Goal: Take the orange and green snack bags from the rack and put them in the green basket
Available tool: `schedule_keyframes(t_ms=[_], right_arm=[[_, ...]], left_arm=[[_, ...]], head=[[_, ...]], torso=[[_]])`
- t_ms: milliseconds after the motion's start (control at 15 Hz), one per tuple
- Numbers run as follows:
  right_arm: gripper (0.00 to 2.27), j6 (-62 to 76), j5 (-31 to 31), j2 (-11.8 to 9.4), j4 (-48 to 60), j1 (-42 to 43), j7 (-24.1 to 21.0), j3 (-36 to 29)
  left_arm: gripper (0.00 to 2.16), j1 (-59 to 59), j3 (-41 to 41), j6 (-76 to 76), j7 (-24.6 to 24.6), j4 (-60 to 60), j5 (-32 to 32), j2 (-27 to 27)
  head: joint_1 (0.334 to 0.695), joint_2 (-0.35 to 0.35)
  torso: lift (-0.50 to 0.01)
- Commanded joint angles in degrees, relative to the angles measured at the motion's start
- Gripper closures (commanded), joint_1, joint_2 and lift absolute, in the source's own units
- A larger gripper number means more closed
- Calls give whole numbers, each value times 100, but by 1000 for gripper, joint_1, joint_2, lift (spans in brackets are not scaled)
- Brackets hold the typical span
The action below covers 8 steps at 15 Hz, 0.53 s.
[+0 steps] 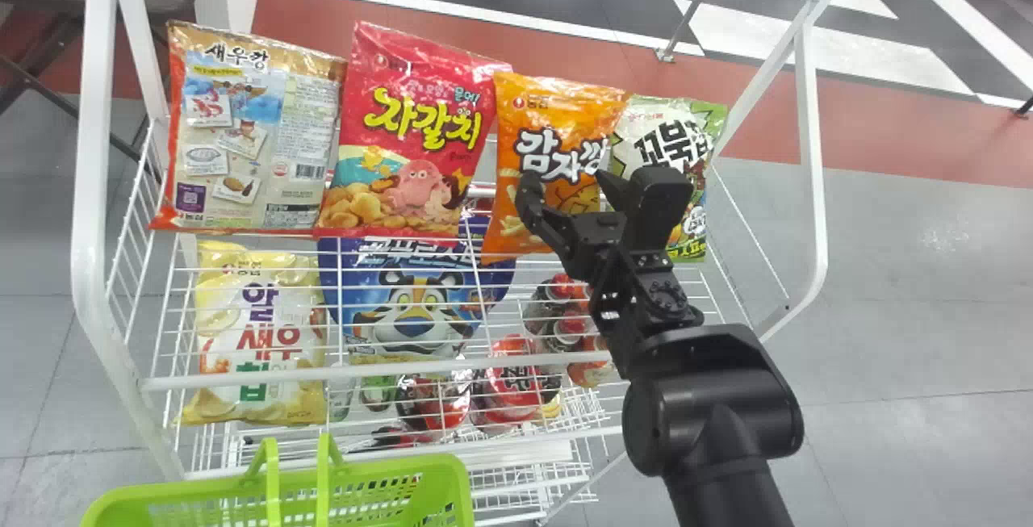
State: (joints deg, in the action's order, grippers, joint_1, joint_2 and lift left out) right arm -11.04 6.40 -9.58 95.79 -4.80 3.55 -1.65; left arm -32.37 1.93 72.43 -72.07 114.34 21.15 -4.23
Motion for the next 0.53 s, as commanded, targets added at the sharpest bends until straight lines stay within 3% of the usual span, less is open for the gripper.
schedule_keyframes(t_ms=[0, 133, 200, 267, 467], right_arm=[[545, -229, -7, 0, -140, 164, 145, -2], [1777, -475, -68, 0, -105, 155, 216, 68], [2091, -527, -147, 0, -17, 111, 225, 86], [2216, -615, -200, 0, 106, 58, 233, 86], [2223, -686, -227, 0, 616, -258, 225, 7]], left_arm=[[2145, 21, 10, 13, 0, 0, 12, -8], [2145, 64, 10, 30, 9, -17, 21, -17], [2145, 82, 10, 30, 9, -35, 47, -17], [2145, 91, 10, 30, 9, -35, 56, -17], [2145, 108, 1, 30, 18, -61, 91, -8]], head=[[695, -350], [695, -350], [695, -350], [695, -350], [695, -350]], torso=[[0], [0], [0], [0], [0]])
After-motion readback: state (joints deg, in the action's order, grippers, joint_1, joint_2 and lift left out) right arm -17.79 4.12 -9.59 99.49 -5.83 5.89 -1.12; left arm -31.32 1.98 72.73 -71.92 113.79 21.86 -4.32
